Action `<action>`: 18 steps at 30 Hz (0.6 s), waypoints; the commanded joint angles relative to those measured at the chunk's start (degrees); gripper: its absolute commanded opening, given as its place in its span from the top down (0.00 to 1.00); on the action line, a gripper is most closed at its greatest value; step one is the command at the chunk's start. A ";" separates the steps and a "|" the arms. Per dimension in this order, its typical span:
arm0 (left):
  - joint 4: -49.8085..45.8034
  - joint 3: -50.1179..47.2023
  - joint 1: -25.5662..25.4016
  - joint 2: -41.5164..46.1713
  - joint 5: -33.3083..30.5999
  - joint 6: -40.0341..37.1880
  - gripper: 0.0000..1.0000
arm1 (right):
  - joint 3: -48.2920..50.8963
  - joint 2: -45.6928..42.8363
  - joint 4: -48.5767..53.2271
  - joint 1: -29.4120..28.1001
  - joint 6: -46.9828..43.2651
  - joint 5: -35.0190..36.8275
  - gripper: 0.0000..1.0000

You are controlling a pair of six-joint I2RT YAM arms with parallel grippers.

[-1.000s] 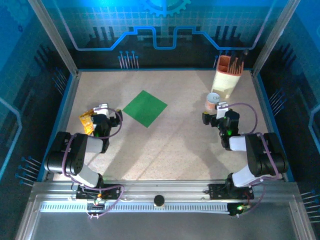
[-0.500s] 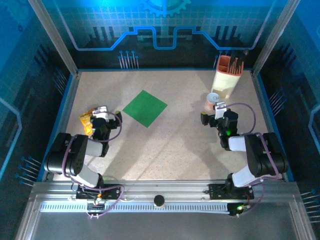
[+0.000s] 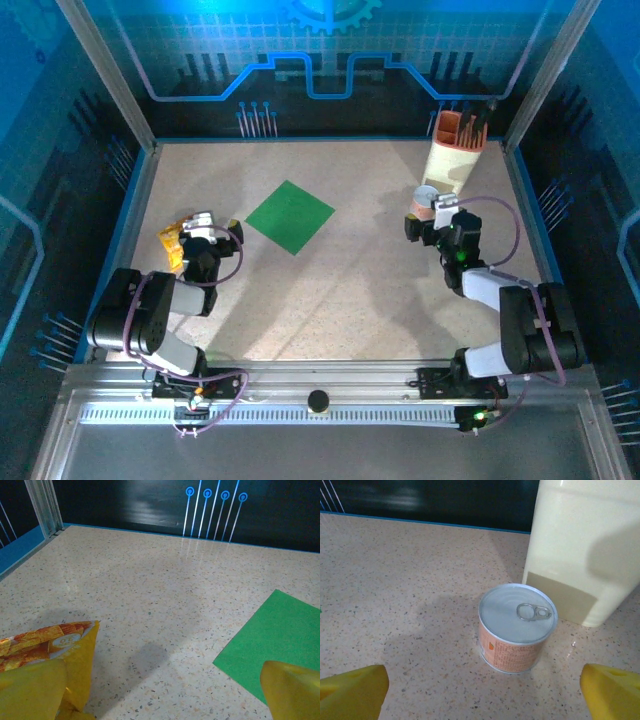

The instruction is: Fold a paper plane with a square sheet of paper (pick it up from the middle)

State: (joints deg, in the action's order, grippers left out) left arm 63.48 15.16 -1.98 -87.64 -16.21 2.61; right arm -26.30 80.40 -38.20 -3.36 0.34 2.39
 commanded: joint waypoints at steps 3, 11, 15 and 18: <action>-4.10 -0.11 0.18 6.09 -1.93 0.45 0.00 | -2.32 -6.07 8.03 -1.39 -1.81 -0.64 0.01; -40.13 10.27 0.22 23.79 -2.90 9.01 0.00 | -8.60 -16.27 24.50 -2.40 11.23 -4.31 0.01; -58.91 19.77 0.31 25.23 -3.47 19.34 0.00 | -13.42 -17.98 34.44 -2.32 19.04 -6.00 0.01; -71.65 28.68 0.31 24.75 10.24 14.59 0.00 | -15.18 -18.06 40.61 -0.94 24.57 -10.81 0.01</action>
State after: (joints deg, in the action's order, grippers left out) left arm 10.68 37.58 -1.98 -63.16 -15.70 15.64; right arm -39.77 62.87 -8.12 -4.82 17.04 -3.18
